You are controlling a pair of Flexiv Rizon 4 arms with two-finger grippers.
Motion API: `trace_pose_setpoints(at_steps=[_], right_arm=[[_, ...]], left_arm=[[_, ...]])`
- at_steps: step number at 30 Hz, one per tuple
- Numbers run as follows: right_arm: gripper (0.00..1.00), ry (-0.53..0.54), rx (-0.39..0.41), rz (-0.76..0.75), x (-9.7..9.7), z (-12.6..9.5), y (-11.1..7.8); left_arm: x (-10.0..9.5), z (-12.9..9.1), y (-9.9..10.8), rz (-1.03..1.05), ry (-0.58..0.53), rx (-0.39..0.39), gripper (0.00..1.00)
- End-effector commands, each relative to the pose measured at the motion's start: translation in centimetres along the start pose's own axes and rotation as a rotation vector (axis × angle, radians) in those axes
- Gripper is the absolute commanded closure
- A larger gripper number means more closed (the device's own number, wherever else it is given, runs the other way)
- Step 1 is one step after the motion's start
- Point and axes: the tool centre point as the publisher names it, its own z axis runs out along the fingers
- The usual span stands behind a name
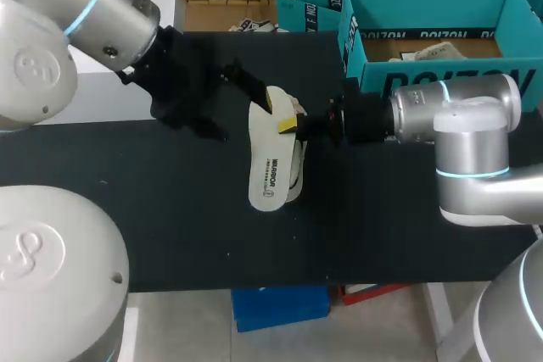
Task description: Take the shoe out of the shoebox, open the shoe tongue, remove and reinsert the insole, then place the shoe into the shoebox
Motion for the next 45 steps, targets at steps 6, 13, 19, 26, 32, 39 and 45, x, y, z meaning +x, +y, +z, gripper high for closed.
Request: trace_pose_setpoints(at_steps=[6,13,19,26,32,39,45], right_arm=[[1.0,-0.003,-0.002,0.0,0.0,0.2,0.0],[1.0,-0.003,-0.002,0.0,0.0,0.2,0.0],[1.0,-0.003,-0.002,0.0,0.0,0.2,0.0],[1.0,-0.003,-0.002,0.0,0.0,0.2,0.0],[1.0,-0.003,-0.002,0.0,0.0,0.2,0.0],[1.0,-0.003,-0.002,0.0,0.0,0.2,0.0],[1.0,-0.003,-0.002,0.0,0.0,0.2,0.0]], left_arm=[[-1.3,0.2,0.2,0.034,1.012,-0.234,0.0],[-1.3,0.2,0.2,0.034,1.012,-0.234,0.0],[-0.6,2.9,0.3,0.061,0.87,-0.197,0.0],[-0.5,4.4,1.3,0.053,0.814,-0.18,0.0],[-1.0,5.2,0.9,0.058,0.798,-0.186,0.0],[-0.7,4.8,-0.8,0.031,0.772,-0.225,0.0],[0.1,4.6,-1.8,0.011,0.747,-0.22,0.0]])
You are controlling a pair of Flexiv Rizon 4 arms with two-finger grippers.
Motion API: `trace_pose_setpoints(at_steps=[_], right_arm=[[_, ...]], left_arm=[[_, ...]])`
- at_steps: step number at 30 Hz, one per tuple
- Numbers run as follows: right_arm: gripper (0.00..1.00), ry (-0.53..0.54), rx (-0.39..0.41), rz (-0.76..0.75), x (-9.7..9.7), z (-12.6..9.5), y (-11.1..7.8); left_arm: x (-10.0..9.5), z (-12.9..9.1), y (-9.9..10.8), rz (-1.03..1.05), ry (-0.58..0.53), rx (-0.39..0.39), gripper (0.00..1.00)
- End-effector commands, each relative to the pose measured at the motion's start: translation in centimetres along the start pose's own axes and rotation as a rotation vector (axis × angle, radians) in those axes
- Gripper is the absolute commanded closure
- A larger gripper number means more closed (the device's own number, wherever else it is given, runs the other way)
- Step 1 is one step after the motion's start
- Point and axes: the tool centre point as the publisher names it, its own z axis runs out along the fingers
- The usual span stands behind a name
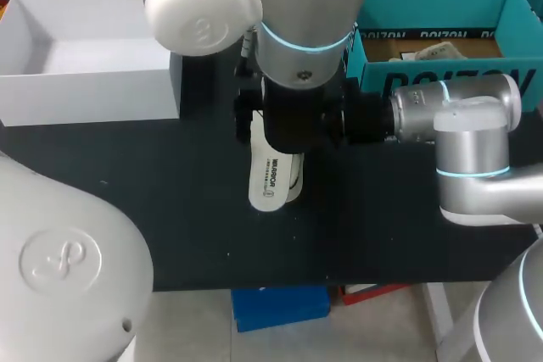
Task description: Take the shoe out of the shoebox, open the shoe tongue, remove and reinsert the insole, then place the shoe into the shoebox
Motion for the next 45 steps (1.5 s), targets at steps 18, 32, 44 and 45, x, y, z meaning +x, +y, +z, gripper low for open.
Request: trace_pose_setpoints(at_steps=[18,32,44,45], right_arm=[[1.0,-0.002,-0.003,0.0,0.0,0.2,0.0],[1.0,-0.002,-0.003,0.0,0.0,0.2,0.0],[1.0,-0.002,-0.003,0.0,0.0,0.2,0.0],[1.0,-0.002,-0.003,0.0,0.0,0.2,0.0]], left_arm=[[1.5,0.9,0.1,-0.009,-0.098,0.017,0.0],[0.8,2.4,5.6,0.001,-0.101,0.011,0.0],[0.1,4.2,11.3,0.01,-0.139,0.015,0.0],[0.0,4.2,11.6,0.011,-0.141,0.014,0.0]])
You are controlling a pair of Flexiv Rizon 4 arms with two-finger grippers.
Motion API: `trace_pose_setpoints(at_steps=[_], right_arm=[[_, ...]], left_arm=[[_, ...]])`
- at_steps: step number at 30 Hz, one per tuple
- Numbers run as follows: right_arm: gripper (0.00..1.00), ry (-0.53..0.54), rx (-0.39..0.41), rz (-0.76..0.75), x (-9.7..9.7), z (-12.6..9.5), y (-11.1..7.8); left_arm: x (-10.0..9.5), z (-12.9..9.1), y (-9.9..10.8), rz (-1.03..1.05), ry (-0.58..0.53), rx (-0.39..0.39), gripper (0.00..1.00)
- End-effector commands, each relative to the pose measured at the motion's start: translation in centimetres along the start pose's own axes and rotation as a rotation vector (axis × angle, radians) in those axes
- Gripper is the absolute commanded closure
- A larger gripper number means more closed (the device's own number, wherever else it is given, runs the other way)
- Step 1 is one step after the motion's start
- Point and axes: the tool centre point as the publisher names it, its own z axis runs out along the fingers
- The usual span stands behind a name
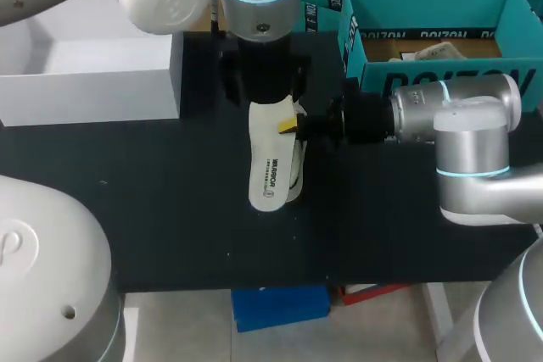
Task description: Take the shoe out of the shoebox, open the shoe tongue, remove and reinsert the insole, then place the shoe into the shoebox
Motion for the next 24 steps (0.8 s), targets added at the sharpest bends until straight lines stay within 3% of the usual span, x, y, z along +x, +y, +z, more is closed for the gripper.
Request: trace_pose_setpoints(at_steps=[1,10,24], right_arm=[[1.0,-0.002,-0.003,0.0,0.0,0.2,0.0],[1.0,-0.002,-0.003,0.0,0.0,0.2,0.0],[1.0,-0.002,-0.003,0.0,0.0,0.2,0.0]], left_arm=[[-0.3,0.9,1.8,0.007,-0.011,0.014,0.0],[-0.7,1.7,5.3,0.018,-0.024,0.005,0.0],[-1.2,3.0,7.0,0.026,-0.016,0.003,0.0]])
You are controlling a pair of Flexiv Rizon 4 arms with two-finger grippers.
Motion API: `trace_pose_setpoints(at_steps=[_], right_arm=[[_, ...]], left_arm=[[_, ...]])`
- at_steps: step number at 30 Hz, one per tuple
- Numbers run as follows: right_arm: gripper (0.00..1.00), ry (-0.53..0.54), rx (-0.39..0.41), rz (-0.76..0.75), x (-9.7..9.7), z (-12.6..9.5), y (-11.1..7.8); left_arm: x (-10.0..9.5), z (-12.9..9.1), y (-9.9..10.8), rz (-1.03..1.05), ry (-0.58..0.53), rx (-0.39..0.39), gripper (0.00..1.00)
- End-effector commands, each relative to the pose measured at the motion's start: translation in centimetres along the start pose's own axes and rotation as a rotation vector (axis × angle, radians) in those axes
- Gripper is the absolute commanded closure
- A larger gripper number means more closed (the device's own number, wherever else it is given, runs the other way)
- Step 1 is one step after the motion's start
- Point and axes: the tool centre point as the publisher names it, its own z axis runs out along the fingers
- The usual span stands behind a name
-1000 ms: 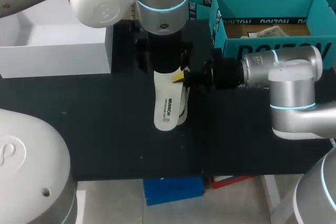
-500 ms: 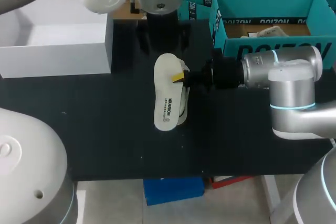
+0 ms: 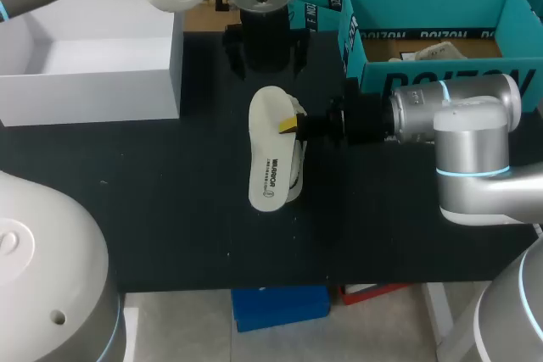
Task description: Take the shoe out of the shoebox, open the shoe tongue, remove and reinsert the insole, then place the shoe into the shoebox
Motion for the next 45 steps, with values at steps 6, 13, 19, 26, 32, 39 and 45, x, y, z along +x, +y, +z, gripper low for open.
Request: trace_pose_setpoints(at_steps=[6,13,19,26,32,39,45], right_arm=[[1.0,-0.002,-0.003,0.0,0.0,0.2,0.0],[1.0,-0.002,-0.003,0.0,0.0,0.2,0.0],[1.0,-0.002,-0.003,0.0,0.0,0.2,0.0],[1.0,-0.002,-0.003,0.0,0.0,0.2,0.0],[1.0,-0.002,-0.003,0.0,0.0,0.2,0.0],[1.0,-0.002,-0.003,0.0,0.0,0.2,0.0],[1.0,-0.002,-0.003,0.0,0.0,0.2,0.0]], left_arm=[[-0.4,0.7,0.6,0.002,-0.001,0.012,0.0],[-0.4,0.1,-0.9,-0.002,-0.014,0.018,0.0],[0.2,-1.1,-3.2,-0.01,-0.031,0.013,0.0],[0.5,-2.2,-6.2,-0.006,-0.03,0.008,0.0],[1.0,-2.9,-8.4,-0.009,-0.026,0.003,0.0],[1.3,-3.8,-11.2,-0.01,-0.036,0.001,0.0],[1.8,-4.5,-14.1,-0.008,-0.047,0.002,0.0]])
